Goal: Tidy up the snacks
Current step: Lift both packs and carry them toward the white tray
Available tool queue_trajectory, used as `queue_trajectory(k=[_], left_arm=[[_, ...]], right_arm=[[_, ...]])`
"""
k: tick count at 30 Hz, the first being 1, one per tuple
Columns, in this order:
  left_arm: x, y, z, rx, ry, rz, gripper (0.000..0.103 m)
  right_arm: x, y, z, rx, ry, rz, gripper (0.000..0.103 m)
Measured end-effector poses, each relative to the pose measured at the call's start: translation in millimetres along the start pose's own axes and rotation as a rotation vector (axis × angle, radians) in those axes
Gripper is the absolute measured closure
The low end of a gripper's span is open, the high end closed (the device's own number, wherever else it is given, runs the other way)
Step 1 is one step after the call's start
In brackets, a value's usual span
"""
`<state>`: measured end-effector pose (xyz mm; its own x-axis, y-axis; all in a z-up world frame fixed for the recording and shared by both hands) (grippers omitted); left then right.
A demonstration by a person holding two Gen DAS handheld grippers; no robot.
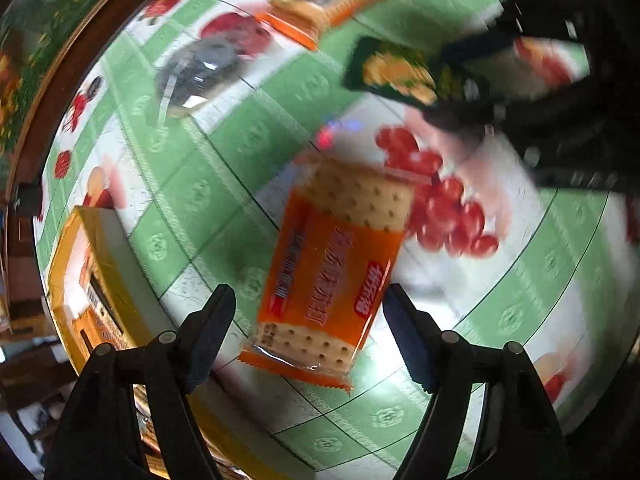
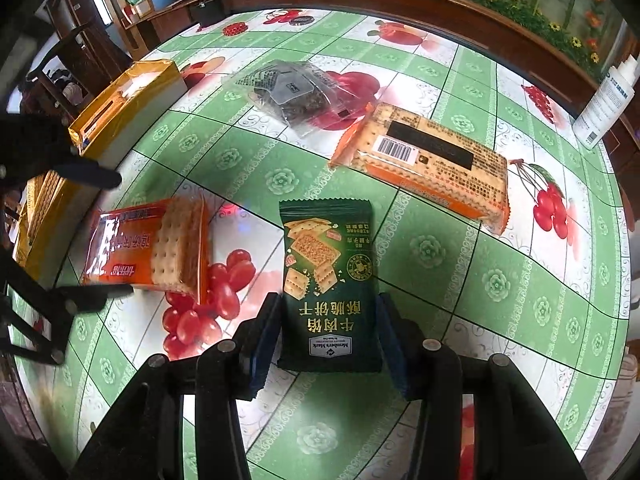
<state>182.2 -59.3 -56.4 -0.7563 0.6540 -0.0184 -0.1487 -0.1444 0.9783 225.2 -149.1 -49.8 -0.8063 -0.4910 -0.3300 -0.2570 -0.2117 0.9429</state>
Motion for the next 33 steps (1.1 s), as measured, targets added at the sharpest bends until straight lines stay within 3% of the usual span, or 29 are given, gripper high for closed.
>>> queue_trajectory(k=[4,6,7,9,15,18,23,33], left_arm=[[-6.5,1.4,6.3,0.054,0.063,-0.023,0.023],[-4.5,1.9,4.8,0.082,0.093,-0.028,0.023],[-3.6,2.3,7.6,0.099,0.122,-0.030,0.025],[0.6,0.7,15.3,0.141,0.141,-0.047,0.037],[20.1,5.7,14.8,0.130,0.210,-0.107,0.040],[28.9,6.2,14.3,0.131,0.242,-0.123,0.040],[52.2,15.9,-5.0,0.194,0.299,-0.151,0.041],[111.1,44.0,-46.9,0.283,0.345,-0.181,0.043]], right_arm=[[-2.9,-1.2,1.8,-0.024,-0.012,-0.006,0.048],[-6.6,-4.3,4.1,0.025,-0.009,-0.002,0.046],[-8.3,-4.5,4.7,0.029,-0.015,-0.004,0.048],[-10.8,-4.7,5.5,0.035,-0.034,0.002,0.058],[-2.9,-0.4,6.7,0.049,-0.092,0.030,0.058],[7.8,3.9,7.5,0.043,-0.130,0.031,0.058],[29.3,12.9,15.3,0.031,-0.149,0.040,0.058],[97.0,42.5,30.0,-0.003,-0.216,0.063,0.058]])
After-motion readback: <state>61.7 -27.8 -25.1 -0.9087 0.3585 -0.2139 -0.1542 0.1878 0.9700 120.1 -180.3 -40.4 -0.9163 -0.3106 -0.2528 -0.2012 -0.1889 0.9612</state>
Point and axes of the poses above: each gripper's, at about its wrist camera, not at the fingertips, and y roughly against the way its jaws point, z to its left, x to its underside, the point moved 1 cm from there along -y, roughly the way its jaws point, and after that the axes turned 1 degree about z, right-handed, at the moved point
